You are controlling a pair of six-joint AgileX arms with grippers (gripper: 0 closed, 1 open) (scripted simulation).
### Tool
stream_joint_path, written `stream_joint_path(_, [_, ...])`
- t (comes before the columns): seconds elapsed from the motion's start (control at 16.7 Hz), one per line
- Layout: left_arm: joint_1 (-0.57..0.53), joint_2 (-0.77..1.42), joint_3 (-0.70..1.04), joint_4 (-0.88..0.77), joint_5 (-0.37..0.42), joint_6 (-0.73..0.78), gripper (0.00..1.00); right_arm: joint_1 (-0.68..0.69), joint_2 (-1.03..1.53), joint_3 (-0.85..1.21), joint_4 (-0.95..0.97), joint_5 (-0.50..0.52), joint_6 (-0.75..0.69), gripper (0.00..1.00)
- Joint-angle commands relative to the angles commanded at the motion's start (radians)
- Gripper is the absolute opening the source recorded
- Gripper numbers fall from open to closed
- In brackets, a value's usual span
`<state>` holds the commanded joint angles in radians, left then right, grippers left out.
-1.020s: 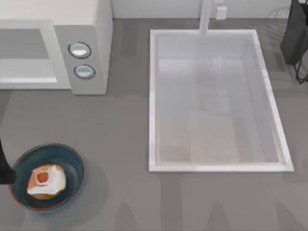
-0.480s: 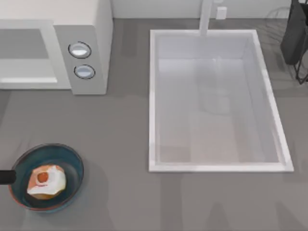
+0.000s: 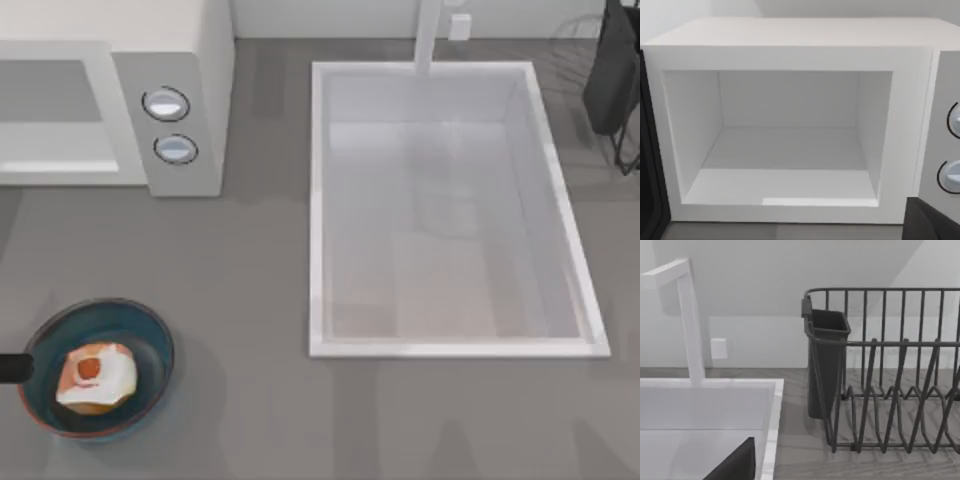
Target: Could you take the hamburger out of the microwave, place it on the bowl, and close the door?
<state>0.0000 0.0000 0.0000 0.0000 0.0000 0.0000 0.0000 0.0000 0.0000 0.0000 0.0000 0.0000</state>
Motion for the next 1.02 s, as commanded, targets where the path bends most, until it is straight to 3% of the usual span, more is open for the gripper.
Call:
stream_joint_path(0.24, [-0.041, -0.020, 0.006, -0.026, -0.041, -0.001, 0.00, 0.000, 0.000, 0.000, 0.000, 0.000, 0.000, 1.00])
stream_joint_path(0.66, [-0.296, -0.113, 0.033, -0.147, -0.296, -0.002, 0.00, 0.000, 0.000, 0.000, 0.000, 0.000, 0.000, 1.00])
stream_joint_path(1.02, [-0.306, -0.116, 0.032, -0.152, -0.306, -0.003, 0.00, 0.000, 0.000, 0.000, 0.000, 0.000, 0.000, 1.00])
